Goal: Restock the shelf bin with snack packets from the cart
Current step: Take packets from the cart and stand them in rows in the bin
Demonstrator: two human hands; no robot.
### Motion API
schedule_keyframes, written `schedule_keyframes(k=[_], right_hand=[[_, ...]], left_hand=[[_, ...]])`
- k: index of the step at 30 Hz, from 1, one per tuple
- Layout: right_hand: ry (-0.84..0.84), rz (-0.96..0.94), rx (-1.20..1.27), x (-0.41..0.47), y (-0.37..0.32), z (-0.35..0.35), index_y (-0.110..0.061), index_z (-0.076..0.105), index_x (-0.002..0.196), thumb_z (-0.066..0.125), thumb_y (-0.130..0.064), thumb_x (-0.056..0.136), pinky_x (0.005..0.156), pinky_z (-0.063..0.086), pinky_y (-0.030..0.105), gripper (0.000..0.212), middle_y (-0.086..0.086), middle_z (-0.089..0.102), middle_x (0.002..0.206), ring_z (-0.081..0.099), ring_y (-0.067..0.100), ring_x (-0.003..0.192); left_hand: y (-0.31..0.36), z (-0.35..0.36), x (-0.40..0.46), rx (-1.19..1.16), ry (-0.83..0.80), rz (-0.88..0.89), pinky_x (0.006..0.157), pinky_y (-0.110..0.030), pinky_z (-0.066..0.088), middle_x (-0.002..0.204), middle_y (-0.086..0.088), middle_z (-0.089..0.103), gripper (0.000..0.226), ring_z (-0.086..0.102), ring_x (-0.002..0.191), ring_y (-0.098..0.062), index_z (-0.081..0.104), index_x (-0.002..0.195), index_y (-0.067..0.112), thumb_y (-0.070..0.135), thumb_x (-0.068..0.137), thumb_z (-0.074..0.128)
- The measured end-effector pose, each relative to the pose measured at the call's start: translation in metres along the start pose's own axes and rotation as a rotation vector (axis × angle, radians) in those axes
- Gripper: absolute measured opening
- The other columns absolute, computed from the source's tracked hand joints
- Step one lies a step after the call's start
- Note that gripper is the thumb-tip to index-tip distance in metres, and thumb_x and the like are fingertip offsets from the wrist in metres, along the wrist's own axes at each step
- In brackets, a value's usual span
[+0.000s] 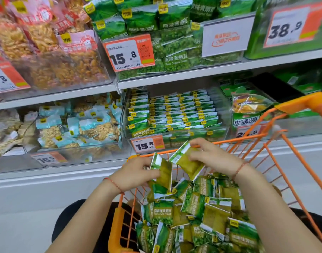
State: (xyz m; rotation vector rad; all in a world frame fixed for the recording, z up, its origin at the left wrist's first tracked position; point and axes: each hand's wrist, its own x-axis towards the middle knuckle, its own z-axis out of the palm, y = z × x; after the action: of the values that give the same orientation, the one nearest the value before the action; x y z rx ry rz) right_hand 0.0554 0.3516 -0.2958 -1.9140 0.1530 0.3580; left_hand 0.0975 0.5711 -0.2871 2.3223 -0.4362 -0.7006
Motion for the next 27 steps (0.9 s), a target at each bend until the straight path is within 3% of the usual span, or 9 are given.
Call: schedule_keyframes(k=[2,6,8,10,14,16,21,24,27], right_hand=[[0.146,-0.012,0.275,-0.004,0.000,0.003,-0.025,0.047,0.112,0.051,-0.014,0.092,0.070,0.048,0.034,0.023,-0.004,0.050,0.096,0.052,0.015,0.085],[0.229,0.041,0.532,-0.004,0.005,0.017,-0.015,0.048,0.119,0.049,-0.015,0.092,0.045,0.037,0.025,0.026,0.005,0.048,0.091,0.049,0.018,0.066],[0.251,0.020,0.478,-0.003,0.005,0.022,-0.019,0.045,0.129,0.052,-0.024,0.093,0.050,0.042,0.026,0.037,0.006,0.050,0.106,0.053,0.019,0.079],[0.297,-0.026,0.433,-0.003,0.005,0.023,-0.022,0.043,0.138,0.051,-0.031,0.095,0.076,0.049,0.026,0.045,0.003,0.050,0.128,0.053,0.019,0.110],[0.337,-0.146,0.249,-0.008,0.007,0.031,-0.024,0.037,0.145,0.049,-0.055,0.089,0.110,0.033,0.034,0.065,0.001,0.040,0.146,0.039,0.016,0.133],[0.279,-0.159,0.267,-0.013,0.005,0.039,-0.032,0.038,0.143,0.055,-0.074,0.074,0.109,0.037,0.039,0.083,-0.001,0.046,0.142,0.044,0.015,0.129],[0.173,-0.157,0.566,-0.018,-0.002,0.033,-0.035,0.052,0.129,0.069,-0.064,0.061,0.104,0.042,0.036,0.075,-0.006,0.061,0.126,0.057,0.013,0.117],[0.108,-0.183,0.650,-0.019,-0.001,0.028,-0.036,0.057,0.116,0.073,-0.046,0.058,0.099,0.046,0.038,0.061,-0.009,0.071,0.105,0.064,0.012,0.105],[0.152,-0.184,0.713,-0.018,0.001,0.026,-0.021,0.063,0.117,0.075,-0.042,0.060,0.095,0.047,0.035,0.062,-0.002,0.072,0.105,0.066,0.015,0.101]], left_hand=[[0.008,0.000,-0.003,-0.187,0.042,-0.017,0.069,-0.030,0.058,0.086,-0.020,0.062,0.043,0.065,0.078,-0.021,0.062,0.085,-0.001,0.040,0.071,0.063],[0.032,0.014,-0.008,-0.291,0.216,0.052,0.055,-0.018,0.051,0.068,-0.005,0.042,0.027,0.051,0.062,-0.008,0.047,0.067,0.008,0.019,0.087,0.060],[0.042,0.023,-0.008,-0.324,0.290,0.094,0.054,-0.017,0.051,0.062,0.003,0.051,0.026,0.056,0.060,-0.006,0.051,0.064,0.011,0.017,0.088,0.059],[0.047,0.030,-0.005,-0.388,0.336,0.101,0.052,-0.018,0.052,0.064,0.000,0.057,0.024,0.062,0.061,-0.008,0.053,0.067,0.006,0.011,0.090,0.055],[0.052,0.036,0.001,-0.453,0.362,0.063,0.055,-0.025,0.056,0.081,-0.020,0.056,0.016,0.065,0.074,-0.025,0.057,0.083,-0.003,0.011,0.090,0.054],[0.053,0.037,0.003,-0.500,0.338,0.051,0.057,-0.026,0.056,0.083,-0.022,0.059,0.019,0.066,0.074,-0.024,0.057,0.082,-0.002,0.014,0.092,0.054],[0.066,0.031,-0.006,-0.798,0.250,0.076,0.062,-0.028,0.058,0.076,-0.004,0.070,0.040,0.069,0.064,-0.014,0.063,0.089,0.009,0.038,0.099,0.038],[0.067,0.025,-0.010,-0.963,0.156,0.119,0.071,-0.030,0.058,0.085,-0.008,0.061,0.030,0.065,0.063,-0.015,0.060,0.089,0.004,0.015,0.099,0.034],[0.061,0.031,-0.014,-0.755,0.185,0.224,0.070,-0.022,0.057,0.084,-0.005,0.066,0.023,0.067,0.069,-0.010,0.063,0.098,0.006,-0.010,0.088,0.050]])
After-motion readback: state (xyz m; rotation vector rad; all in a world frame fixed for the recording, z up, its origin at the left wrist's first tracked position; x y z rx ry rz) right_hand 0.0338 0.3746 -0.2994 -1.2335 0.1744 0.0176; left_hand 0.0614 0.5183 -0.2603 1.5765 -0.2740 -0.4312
